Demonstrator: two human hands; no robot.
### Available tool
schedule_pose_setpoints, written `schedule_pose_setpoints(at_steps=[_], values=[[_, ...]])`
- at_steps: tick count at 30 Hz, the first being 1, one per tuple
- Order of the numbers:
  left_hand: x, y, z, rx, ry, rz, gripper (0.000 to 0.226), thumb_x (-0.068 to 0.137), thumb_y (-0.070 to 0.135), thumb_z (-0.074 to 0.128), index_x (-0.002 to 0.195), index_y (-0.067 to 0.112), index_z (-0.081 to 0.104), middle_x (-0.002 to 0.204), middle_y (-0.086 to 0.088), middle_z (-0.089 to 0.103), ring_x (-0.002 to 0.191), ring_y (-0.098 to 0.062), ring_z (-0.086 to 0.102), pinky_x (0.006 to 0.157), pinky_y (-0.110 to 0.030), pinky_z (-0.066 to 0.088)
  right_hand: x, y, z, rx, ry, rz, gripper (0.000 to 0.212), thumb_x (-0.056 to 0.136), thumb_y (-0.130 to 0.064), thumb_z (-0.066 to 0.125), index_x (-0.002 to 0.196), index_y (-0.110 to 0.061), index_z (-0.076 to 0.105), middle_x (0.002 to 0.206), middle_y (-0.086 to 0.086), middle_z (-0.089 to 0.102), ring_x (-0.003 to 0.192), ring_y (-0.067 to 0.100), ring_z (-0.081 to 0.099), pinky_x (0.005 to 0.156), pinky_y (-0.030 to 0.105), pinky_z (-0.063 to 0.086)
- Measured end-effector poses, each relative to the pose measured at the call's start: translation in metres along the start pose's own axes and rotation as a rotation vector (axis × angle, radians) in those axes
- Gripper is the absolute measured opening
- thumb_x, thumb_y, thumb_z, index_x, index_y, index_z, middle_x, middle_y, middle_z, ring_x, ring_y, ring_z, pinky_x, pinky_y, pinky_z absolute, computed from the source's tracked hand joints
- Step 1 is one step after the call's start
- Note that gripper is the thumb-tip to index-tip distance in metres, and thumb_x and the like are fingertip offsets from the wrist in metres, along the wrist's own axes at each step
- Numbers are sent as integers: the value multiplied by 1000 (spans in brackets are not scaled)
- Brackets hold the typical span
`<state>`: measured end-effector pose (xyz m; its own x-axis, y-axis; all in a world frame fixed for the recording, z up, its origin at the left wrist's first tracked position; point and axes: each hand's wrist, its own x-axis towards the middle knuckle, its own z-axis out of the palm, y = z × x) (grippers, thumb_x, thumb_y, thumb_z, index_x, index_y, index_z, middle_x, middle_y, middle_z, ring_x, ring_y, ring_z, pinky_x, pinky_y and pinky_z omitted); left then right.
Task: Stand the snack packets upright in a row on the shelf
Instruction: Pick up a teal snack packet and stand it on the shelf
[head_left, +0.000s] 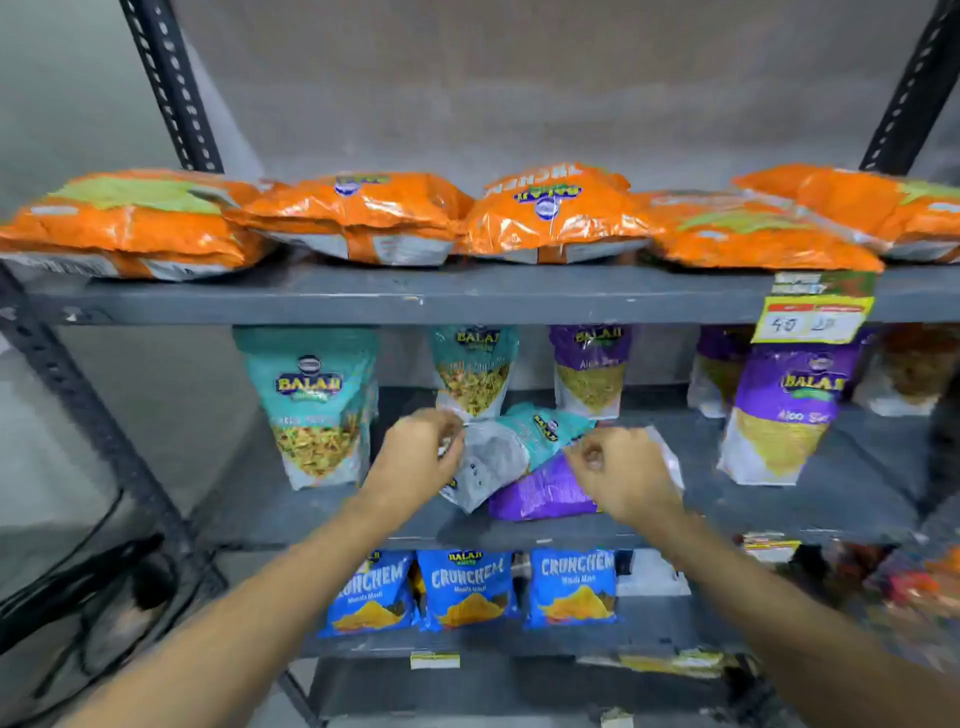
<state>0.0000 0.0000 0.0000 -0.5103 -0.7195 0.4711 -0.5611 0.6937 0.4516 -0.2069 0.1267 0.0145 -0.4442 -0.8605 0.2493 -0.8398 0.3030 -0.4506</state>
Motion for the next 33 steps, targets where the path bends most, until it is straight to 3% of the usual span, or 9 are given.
schedule_pose_setpoints(at_steps=[3, 6, 10, 12, 15, 19, 23, 27, 33], values=[[20, -37, 47, 118, -304, -197, 57, 90, 52, 43, 80, 1, 64, 69, -20, 64, 80, -39, 67, 58, -35, 36, 20, 10, 59, 246, -149, 188, 34, 85, -32, 66, 69, -2, 73, 69, 19, 70, 72, 35, 66, 66, 36, 49], [43, -68, 74, 132, -496, -320, 96, 78, 76, 14, 112, 4, 69, 107, -22, 73, 103, -37, 68, 84, -42, 53, 43, 2, 104, 565, -277, 470, 35, 84, -37, 70, 64, -13, 54, 62, 6, 54, 65, 25, 54, 68, 36, 48], [75, -105, 103, -25, -412, -490, 53, 91, 51, 46, 113, 11, 73, 112, -17, 74, 108, -33, 68, 93, -39, 51, 70, -8, 146, 1099, -353, 902, 43, 85, -37, 71, 119, -15, 56, 110, 2, 56, 100, 24, 61, 87, 39, 54], [85, -120, 113, -290, -369, -684, 33, 83, 33, 71, 109, 13, 76, 98, -8, 74, 95, -23, 67, 87, -33, 50, 78, -12, 171, 1215, -357, 991, 58, 77, -43, 76, 125, -14, 58, 122, 3, 62, 108, 27, 61, 78, 37, 55], [92, -142, 115, -691, -626, -918, 32, 84, 20, 74, 111, 5, 71, 93, -7, 75, 92, -23, 66, 81, -32, 55, 88, -18, 193, 1254, -300, 1035, 82, 56, -54, 82, 123, -11, 61, 126, 9, 68, 111, 30, 66, 90, 40, 56], [87, -141, 114, -785, -776, -915, 26, 88, 20, 71, 111, 8, 68, 102, -6, 75, 98, -21, 68, 94, -36, 53, 84, -25, 197, 1157, -92, 1012, 48, 81, -24, 77, 120, -2, 62, 121, 5, 67, 109, 28, 67, 83, 30, 53], [61, -132, 100, -781, -708, -856, 38, 66, 28, 87, 98, 11, 74, 84, -1, 76, 82, -13, 68, 76, -25, 57, 52, -28, 179, 1226, -76, 931, 12, 84, -6, 72, 91, -13, 65, 91, 2, 71, 73, 19, 67, 64, 30, 58], [23, -120, 81, -941, -520, -755, 43, 65, 21, 85, 104, 5, 76, 95, -8, 78, 85, -18, 70, 79, -28, 56, 21, -20, 159, 1282, -71, 740, 30, 80, -1, 75, 108, -10, 69, 102, 5, 77, 89, 19, 73, 71, 30, 60], [12, -119, 81, -971, -146, -559, 50, 56, 6, 86, 104, 14, 74, 95, 2, 80, 85, -11, 76, 74, -23, 59, 53, -10, 149, 1124, -210, 386, 46, 75, 3, 78, 110, -22, 62, 99, -12, 74, 80, -6, 71, 62, 11, 53]])
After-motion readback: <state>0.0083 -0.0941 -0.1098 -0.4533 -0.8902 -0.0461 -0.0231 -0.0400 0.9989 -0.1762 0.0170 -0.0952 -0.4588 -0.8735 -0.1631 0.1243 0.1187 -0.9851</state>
